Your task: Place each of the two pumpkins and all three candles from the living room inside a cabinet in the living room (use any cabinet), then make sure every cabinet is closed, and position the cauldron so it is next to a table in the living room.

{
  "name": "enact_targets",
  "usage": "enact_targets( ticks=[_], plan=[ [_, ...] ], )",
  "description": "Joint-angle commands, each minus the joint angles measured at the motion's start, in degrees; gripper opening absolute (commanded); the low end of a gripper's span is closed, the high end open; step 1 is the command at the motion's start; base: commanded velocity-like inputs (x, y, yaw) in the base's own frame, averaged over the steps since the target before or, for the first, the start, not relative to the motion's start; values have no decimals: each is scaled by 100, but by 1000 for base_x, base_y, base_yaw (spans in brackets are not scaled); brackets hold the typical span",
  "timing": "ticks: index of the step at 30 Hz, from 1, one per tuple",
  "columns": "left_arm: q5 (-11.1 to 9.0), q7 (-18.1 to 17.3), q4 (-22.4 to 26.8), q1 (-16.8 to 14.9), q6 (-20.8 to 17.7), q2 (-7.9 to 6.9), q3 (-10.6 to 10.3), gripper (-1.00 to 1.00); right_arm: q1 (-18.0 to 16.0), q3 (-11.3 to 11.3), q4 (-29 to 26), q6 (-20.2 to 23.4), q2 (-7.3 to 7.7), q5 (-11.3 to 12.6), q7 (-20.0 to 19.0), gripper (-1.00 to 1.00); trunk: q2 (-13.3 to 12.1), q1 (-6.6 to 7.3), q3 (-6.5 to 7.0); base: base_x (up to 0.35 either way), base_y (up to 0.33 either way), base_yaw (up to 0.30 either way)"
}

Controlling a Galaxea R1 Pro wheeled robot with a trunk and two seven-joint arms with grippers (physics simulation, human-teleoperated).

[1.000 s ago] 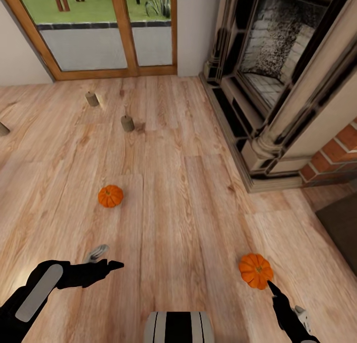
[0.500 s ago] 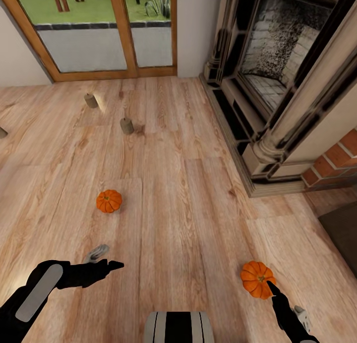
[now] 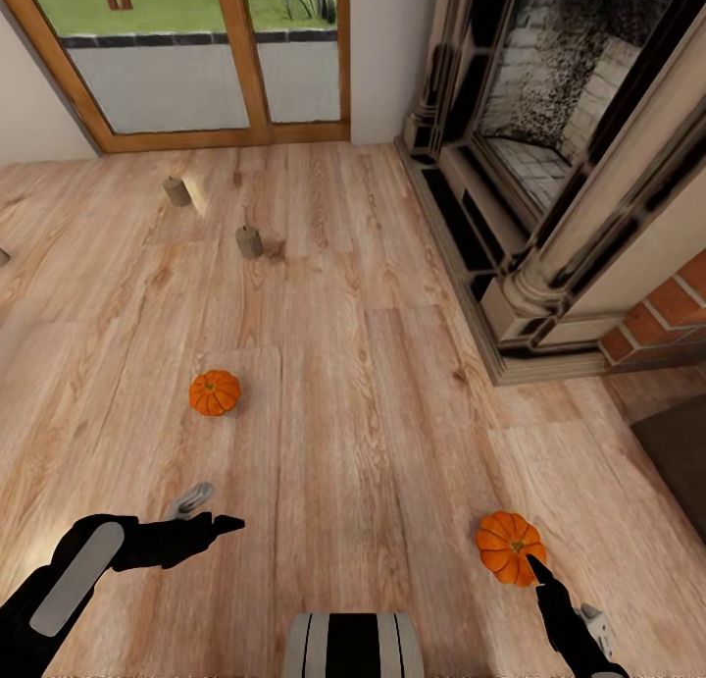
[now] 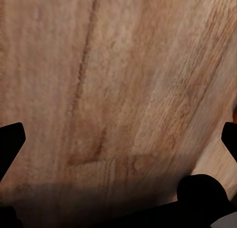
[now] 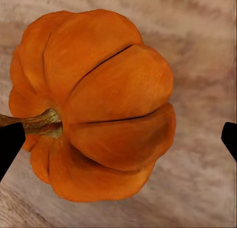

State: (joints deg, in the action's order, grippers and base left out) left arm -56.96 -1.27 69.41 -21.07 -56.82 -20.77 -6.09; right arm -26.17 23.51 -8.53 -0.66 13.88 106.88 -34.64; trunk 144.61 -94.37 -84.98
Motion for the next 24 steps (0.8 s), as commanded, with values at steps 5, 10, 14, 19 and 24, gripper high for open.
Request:
enact_targets(
  ticks=[5,10,14,19,24],
  plan=[
    [10,-13,2,-3,-12,-5,-7,100,-2,48,1,-18,1,52,-17,100,7,-9,-93,0,0,0],
    [10,-13,2,-3,-13,-5,-13,100,-2,48,1,-21,0,52,-17,100,11,-17,-159,0,0,0],
    [10,-13,2,-3,-13,-2,-14,100,-2,48,1,-22,-1,52,-13,100,11,-17,-159,0,0,0],
    [10,-13,2,-3,-12,1,-15,100,-2,48,1,-29,0,52,-8,100,11,-17,-159,38,10,0],
    [10,-13,2,-3,-13,-2,-15,100,-2,48,1,-30,0,52,-8,100,11,-17,-159,99,34,0]
  ],
)
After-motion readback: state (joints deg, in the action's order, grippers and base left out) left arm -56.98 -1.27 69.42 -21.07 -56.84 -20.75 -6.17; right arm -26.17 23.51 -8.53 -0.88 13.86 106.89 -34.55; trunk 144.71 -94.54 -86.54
